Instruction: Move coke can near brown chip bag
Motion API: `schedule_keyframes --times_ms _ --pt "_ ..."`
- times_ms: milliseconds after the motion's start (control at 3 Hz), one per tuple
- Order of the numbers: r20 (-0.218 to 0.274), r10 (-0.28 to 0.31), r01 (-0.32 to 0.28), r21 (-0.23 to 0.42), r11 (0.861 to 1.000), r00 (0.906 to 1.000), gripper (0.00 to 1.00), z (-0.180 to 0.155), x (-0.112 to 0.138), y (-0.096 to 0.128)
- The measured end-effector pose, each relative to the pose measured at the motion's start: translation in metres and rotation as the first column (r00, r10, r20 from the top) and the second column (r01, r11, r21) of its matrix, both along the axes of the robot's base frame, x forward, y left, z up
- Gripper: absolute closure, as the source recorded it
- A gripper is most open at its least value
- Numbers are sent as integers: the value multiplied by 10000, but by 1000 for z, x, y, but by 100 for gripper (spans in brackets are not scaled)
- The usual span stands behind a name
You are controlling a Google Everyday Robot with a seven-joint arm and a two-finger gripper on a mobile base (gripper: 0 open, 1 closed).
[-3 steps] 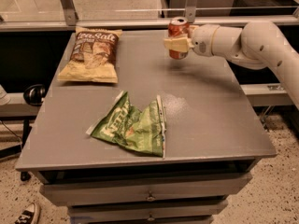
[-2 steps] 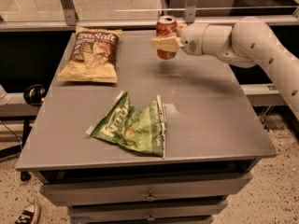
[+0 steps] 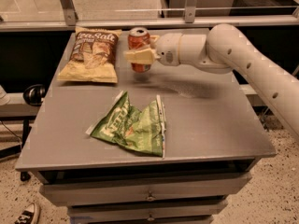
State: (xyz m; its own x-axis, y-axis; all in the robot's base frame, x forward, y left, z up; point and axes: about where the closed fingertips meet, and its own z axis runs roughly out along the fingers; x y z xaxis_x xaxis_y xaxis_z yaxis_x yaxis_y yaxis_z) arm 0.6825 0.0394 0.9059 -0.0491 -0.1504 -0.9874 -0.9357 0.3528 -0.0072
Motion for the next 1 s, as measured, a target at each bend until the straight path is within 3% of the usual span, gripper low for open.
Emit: schedule_keyframes --times_ms 333,1000 --pt "-58 534 -532 300 9981 9986 100 -7 -15 27" --pt "525 1139 -1182 885 9890 9921 59 -6 -31 50"
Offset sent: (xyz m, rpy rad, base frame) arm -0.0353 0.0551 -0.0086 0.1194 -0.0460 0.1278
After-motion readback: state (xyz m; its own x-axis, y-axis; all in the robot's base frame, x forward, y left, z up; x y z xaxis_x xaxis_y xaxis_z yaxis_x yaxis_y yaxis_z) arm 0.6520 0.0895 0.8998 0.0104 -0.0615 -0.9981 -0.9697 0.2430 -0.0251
